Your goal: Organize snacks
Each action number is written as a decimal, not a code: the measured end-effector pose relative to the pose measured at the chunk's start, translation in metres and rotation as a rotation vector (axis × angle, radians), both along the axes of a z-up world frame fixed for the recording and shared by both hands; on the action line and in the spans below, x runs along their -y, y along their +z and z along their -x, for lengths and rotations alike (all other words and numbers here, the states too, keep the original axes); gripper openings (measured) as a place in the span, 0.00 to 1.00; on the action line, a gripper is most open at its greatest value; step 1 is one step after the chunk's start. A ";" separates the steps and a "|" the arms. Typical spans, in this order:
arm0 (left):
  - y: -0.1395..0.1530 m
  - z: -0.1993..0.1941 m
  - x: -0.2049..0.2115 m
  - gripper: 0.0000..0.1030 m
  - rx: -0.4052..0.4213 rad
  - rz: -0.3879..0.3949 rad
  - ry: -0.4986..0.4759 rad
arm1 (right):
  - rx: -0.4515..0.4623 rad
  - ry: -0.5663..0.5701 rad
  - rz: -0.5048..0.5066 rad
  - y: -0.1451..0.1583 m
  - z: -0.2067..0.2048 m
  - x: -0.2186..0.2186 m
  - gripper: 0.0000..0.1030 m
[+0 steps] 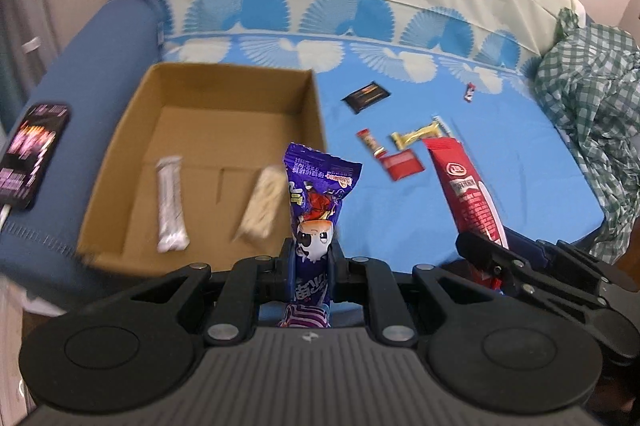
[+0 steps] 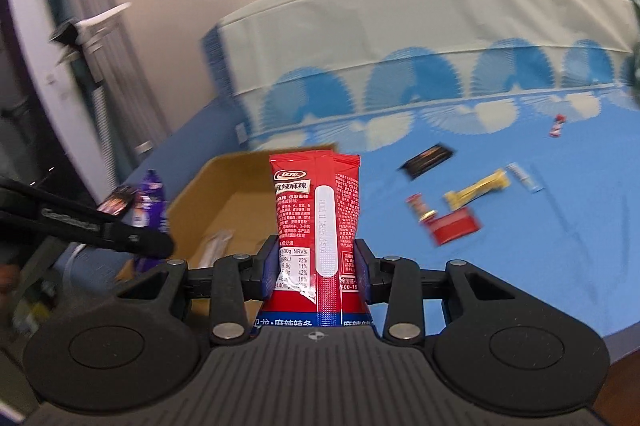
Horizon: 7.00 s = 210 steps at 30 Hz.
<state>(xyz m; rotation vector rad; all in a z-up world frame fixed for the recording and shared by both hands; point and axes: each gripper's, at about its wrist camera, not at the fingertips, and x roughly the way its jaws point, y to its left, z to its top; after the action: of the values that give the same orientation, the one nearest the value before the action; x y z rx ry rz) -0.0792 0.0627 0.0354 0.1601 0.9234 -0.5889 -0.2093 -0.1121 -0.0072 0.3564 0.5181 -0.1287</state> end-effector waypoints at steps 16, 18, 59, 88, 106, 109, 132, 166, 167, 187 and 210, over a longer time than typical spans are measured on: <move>0.002 0.047 -0.065 0.16 0.034 0.081 0.071 | 0.032 0.098 0.125 0.025 0.029 -0.071 0.39; 0.003 0.049 -0.068 0.16 0.038 0.089 0.069 | 0.032 0.099 0.137 0.026 0.030 -0.074 0.39; -0.009 0.028 -0.068 0.16 -0.006 0.084 0.108 | -0.040 0.144 0.157 0.017 0.010 -0.085 0.39; -0.030 -0.104 -0.056 0.16 -0.059 0.024 0.141 | -0.167 0.149 0.093 -0.007 -0.113 -0.070 0.39; -0.085 -0.203 -0.039 0.16 -0.105 -0.036 0.149 | -0.264 0.165 0.060 -0.061 -0.231 -0.063 0.39; -0.093 -0.209 -0.034 0.16 -0.100 -0.058 0.142 | -0.279 0.168 0.062 -0.070 -0.242 -0.061 0.39; -0.077 -0.159 -0.078 1.00 -0.112 -0.038 0.290 | -0.275 0.169 0.002 -0.040 -0.197 -0.067 0.86; -0.002 0.024 -0.096 1.00 0.085 -0.006 0.267 | -0.031 0.096 0.119 0.039 -0.021 -0.105 0.99; -0.001 0.026 -0.096 1.00 0.090 -0.005 0.266 | -0.026 0.095 0.119 0.040 -0.019 -0.105 0.99; 0.009 0.036 -0.102 1.00 0.120 0.002 0.266 | 0.008 0.098 0.131 0.047 -0.005 -0.110 0.99; -0.010 0.010 -0.079 1.00 0.072 -0.066 0.249 | -0.050 0.087 0.060 0.026 -0.024 -0.090 0.99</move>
<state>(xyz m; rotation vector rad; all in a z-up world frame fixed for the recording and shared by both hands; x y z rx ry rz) -0.0897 0.1419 0.0257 0.1228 0.8779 -0.3208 -0.1850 -0.0221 0.0186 0.2723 0.5767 -0.0691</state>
